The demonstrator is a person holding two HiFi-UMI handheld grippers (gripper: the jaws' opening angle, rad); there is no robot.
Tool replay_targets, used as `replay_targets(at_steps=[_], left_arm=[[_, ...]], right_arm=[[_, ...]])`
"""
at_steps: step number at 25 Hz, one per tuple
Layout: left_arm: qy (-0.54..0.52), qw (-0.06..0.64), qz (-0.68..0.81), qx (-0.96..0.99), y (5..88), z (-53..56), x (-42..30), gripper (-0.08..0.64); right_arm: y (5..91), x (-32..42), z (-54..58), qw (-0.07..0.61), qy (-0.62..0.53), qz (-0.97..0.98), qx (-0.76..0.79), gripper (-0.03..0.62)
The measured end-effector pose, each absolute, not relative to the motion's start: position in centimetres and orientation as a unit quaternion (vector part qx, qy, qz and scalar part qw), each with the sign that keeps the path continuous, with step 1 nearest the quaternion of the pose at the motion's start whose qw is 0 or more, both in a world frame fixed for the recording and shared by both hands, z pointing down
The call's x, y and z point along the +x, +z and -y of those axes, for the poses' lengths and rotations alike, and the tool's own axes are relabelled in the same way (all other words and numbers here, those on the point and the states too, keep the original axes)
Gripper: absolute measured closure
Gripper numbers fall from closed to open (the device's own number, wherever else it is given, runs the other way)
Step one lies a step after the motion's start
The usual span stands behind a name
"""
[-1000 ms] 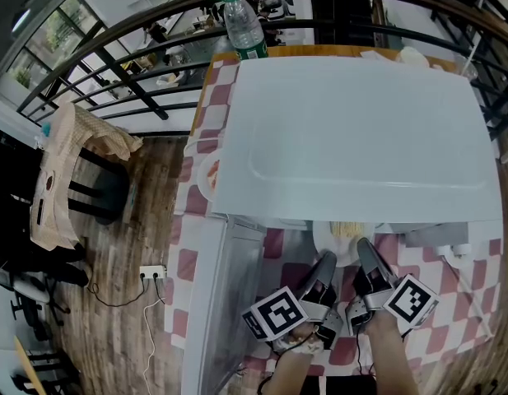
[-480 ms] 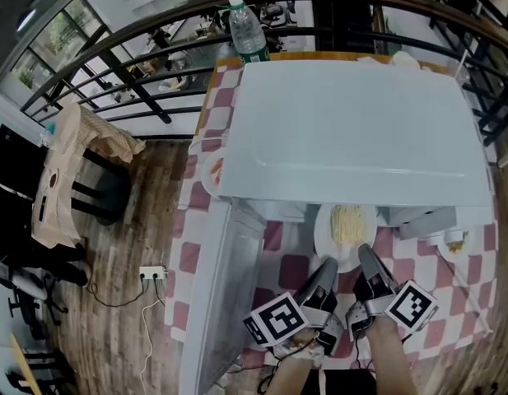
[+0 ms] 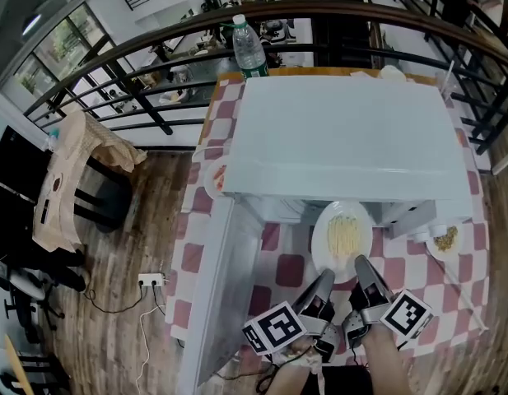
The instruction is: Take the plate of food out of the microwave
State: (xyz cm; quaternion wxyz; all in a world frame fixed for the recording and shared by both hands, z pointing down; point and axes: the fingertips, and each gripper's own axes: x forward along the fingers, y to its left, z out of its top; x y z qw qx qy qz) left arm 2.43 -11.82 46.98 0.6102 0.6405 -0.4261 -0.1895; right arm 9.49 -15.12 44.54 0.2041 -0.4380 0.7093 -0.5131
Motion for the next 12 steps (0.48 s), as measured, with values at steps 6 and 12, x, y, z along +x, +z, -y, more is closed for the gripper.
replay_targets(at_steps=[6, 12], left_arm=[[-0.196, 0.609, 0.432, 0.636, 45.7, 10.4, 2.4, 0.508], [-0.192, 0.609, 0.437, 0.633, 45.1, 8.8, 2.2, 0.508]], right_arm=[[43.2, 9.4, 13.9, 0.206, -0.513, -0.712, -0.433, 0.569], [42.7, 9.1, 12.4, 0.205, -0.516, -0.714, -0.427, 0.569]])
